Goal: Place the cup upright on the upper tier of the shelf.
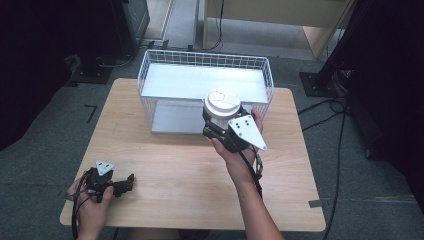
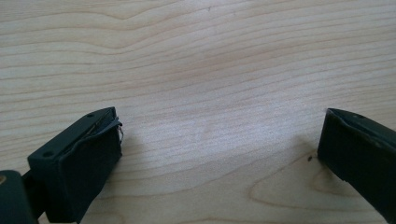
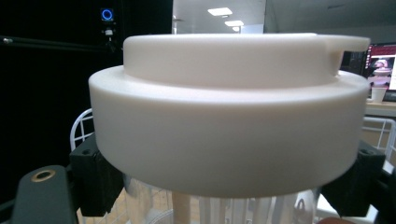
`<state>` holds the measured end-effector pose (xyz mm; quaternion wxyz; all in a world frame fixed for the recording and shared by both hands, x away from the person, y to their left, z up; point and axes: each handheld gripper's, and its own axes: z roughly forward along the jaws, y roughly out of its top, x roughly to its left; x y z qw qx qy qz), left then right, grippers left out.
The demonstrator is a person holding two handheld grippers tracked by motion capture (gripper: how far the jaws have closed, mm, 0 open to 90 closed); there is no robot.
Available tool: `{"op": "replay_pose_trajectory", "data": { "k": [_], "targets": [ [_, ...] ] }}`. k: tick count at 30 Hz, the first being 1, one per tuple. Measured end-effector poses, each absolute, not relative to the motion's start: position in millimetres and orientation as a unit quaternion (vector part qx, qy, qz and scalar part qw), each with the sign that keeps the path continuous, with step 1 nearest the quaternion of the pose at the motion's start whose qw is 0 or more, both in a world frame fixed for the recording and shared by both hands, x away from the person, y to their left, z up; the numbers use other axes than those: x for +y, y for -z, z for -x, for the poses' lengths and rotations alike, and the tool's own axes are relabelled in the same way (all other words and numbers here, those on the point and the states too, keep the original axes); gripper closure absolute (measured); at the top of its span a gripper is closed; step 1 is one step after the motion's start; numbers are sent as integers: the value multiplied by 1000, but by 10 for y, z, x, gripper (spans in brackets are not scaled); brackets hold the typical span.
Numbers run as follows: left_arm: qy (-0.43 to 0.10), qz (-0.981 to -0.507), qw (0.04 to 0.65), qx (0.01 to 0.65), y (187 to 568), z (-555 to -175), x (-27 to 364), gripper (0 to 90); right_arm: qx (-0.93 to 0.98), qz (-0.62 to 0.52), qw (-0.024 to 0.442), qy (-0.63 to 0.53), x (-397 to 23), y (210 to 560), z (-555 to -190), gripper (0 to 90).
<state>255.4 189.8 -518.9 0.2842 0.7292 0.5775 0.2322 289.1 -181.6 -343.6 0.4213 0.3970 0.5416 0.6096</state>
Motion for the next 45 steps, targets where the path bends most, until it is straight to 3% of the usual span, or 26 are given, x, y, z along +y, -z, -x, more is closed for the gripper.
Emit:
{"op": "replay_pose_trajectory", "data": {
  "k": [28,45],
  "targets": [
    [-232,-729,284,578,5189,-2554,1898,0,520,-412,446,-601,-1833,3166,-3449,155],
    [-232,-728,286,579,5190,-2555,1896,0,511,-402,454,-609,-1764,2966,-3500,155]
  ]
}}
